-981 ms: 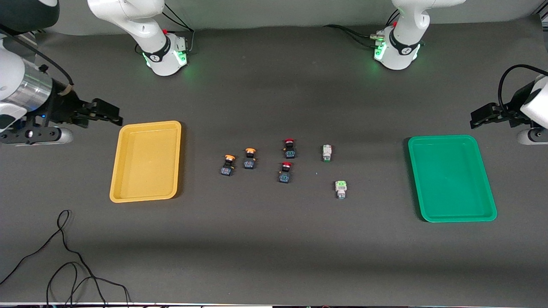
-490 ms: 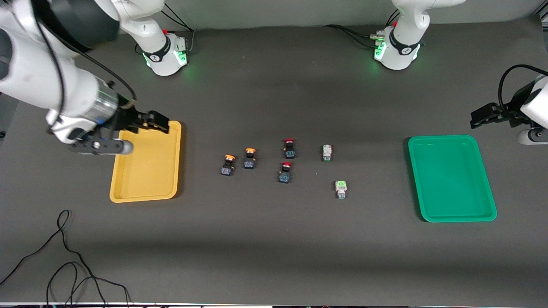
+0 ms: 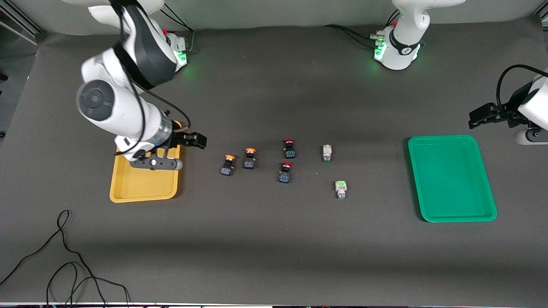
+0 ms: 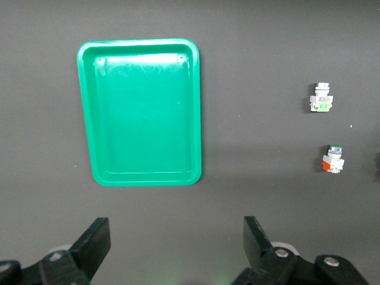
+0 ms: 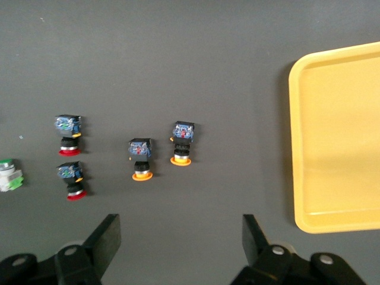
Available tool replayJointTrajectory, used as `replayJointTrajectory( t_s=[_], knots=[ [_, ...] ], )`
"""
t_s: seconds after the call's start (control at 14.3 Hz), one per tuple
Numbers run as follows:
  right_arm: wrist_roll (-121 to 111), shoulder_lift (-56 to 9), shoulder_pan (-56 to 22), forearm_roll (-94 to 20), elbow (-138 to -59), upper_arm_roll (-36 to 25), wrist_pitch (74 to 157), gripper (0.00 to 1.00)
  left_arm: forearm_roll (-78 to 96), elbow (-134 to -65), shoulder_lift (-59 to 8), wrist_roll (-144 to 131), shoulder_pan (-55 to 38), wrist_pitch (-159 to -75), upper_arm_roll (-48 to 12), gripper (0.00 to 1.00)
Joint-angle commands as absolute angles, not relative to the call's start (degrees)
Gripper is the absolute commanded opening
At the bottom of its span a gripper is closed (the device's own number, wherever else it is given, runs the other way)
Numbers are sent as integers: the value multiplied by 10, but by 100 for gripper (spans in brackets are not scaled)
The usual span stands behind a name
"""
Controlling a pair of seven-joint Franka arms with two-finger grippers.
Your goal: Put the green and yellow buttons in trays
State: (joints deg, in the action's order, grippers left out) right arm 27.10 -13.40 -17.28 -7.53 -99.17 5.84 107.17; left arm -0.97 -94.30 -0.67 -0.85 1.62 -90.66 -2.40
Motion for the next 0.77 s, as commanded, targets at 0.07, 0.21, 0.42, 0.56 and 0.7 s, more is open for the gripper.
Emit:
replayJointTrajectory(
  t_s=[0.07,0.21,0.42,0.56,0.7],
  knots=[
    [288,-134,-194,-80,-1076,54,1168,91,-4,-990,15,-35,-25,-952,-32,100],
    [339,-159,-218,-79,-1103,54,1230,91,1,-1005,18,-76,-62,-970,-33,100],
    [343,-219,-238,-78,-1107,53,1287,91,6,-1021,18,-161,-133,-991,-34,100],
    [343,-252,-238,-77,-1107,53,1313,91,11,-1032,18,-215,-183,-1011,-34,100],
    [342,-282,-238,-77,-1108,52,1344,91,35,-1034,13,-267,-226,-1026,-34,100]
  ],
)
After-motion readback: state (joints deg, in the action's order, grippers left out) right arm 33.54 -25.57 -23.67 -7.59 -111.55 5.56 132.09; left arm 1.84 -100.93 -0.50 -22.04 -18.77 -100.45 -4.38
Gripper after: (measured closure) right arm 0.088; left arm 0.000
